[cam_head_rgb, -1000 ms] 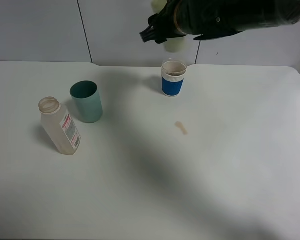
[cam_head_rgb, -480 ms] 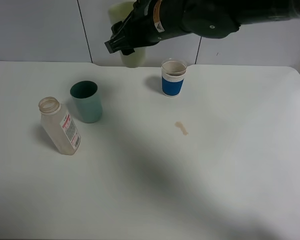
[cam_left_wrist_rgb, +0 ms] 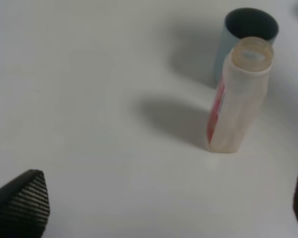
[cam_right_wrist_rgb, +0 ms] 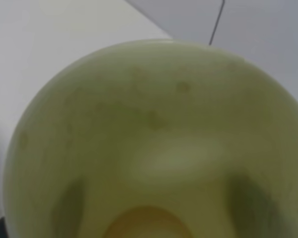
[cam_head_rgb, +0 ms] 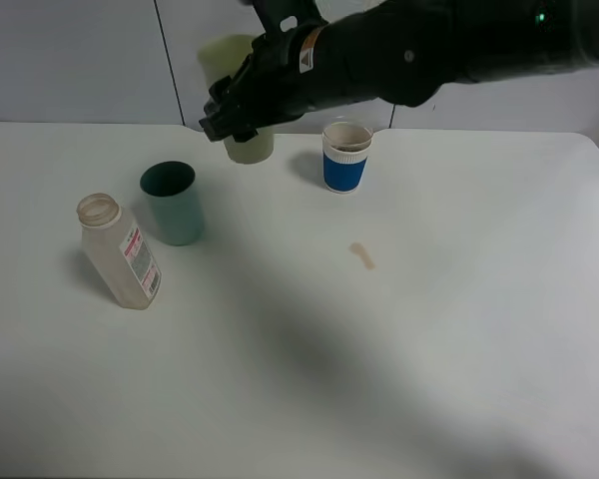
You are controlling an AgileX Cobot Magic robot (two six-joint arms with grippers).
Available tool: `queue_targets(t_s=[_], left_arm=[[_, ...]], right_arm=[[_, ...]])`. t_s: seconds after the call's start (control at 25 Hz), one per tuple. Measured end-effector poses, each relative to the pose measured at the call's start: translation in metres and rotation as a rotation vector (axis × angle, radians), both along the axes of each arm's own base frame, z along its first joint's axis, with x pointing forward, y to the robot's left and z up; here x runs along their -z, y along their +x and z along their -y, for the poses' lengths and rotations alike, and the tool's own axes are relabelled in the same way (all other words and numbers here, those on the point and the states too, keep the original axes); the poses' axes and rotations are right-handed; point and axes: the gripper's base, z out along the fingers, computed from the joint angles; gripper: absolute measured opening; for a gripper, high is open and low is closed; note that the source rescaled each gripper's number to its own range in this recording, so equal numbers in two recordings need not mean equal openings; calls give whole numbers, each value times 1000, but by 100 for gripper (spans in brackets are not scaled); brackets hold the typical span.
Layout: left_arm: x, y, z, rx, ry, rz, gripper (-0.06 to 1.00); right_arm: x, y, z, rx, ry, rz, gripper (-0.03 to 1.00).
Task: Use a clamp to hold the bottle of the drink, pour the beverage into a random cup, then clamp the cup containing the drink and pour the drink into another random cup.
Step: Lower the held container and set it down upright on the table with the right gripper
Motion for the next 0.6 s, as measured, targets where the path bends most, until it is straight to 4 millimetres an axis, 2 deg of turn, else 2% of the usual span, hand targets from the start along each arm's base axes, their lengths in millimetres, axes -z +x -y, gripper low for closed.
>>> queue_targets(t_s=[0.32, 0.6], left_arm=[[0, 0, 0, 0, 0, 0, 100], [0, 0, 0, 0, 0, 0, 100]], right_arm=[[48, -23, 12, -26, 21, 17, 1], [78, -44, 24, -51, 39, 36, 1]])
